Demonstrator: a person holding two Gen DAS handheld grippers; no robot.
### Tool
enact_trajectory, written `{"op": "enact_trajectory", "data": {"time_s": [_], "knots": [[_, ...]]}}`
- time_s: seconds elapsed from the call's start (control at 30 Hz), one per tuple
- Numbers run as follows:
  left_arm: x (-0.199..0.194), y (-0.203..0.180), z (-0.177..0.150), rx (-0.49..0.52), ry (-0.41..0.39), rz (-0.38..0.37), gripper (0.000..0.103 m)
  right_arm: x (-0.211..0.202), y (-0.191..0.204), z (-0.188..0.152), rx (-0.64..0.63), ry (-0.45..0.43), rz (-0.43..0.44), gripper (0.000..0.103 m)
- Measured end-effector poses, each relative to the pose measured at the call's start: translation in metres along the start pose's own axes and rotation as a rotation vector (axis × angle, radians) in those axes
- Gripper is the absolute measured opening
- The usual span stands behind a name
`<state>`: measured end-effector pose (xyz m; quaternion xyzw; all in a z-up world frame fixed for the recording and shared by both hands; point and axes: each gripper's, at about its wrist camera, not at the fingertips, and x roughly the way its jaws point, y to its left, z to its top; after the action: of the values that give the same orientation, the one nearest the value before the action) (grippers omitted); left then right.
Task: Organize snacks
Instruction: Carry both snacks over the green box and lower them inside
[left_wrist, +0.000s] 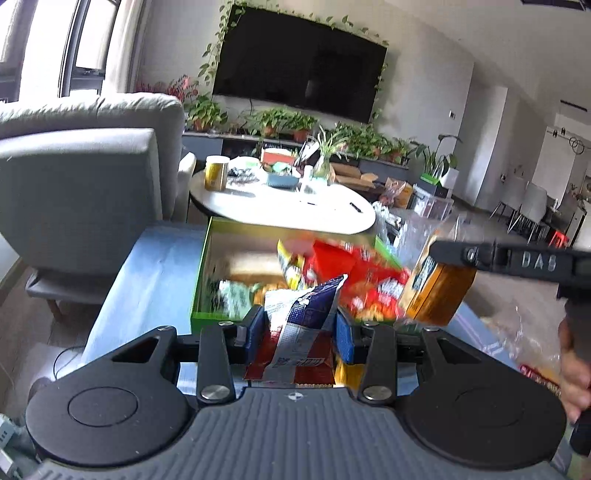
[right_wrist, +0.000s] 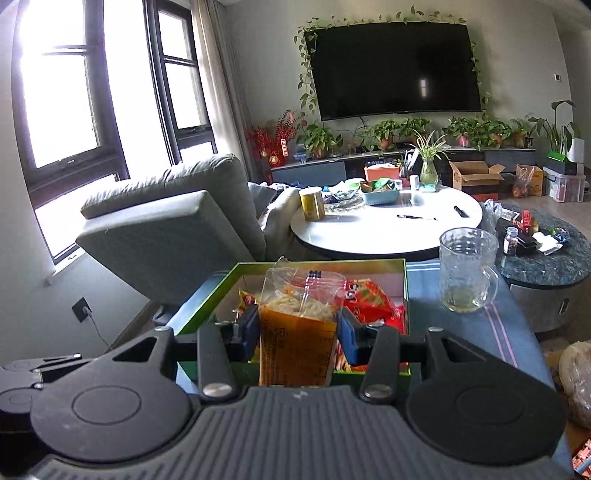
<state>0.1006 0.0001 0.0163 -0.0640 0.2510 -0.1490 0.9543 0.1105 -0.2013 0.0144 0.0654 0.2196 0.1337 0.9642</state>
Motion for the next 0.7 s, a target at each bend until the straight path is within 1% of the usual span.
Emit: {"op": "enact_trajectory", "data": {"time_s": [0.43, 0.57, 0.7], "knots": [[0.034, 0.005, 0.036, -0.01, -0.046, 0.013, 0.038, 0.03, -0.009, 0.015, 0.018, -0.006, -0.015, 0.087], [0.052, 0.009, 0.044, -0.02, -0.039, 0.026, 0.038, 0.042, -0.013, 0.017, 0.016, 0.006, -0.014, 0.087], [0.071, 0.013, 0.045, -0.037, -0.016, 0.033, 0.038, 0.056, -0.018, 0.016, 0.02, 0.032, -0.012, 0.087]]}}
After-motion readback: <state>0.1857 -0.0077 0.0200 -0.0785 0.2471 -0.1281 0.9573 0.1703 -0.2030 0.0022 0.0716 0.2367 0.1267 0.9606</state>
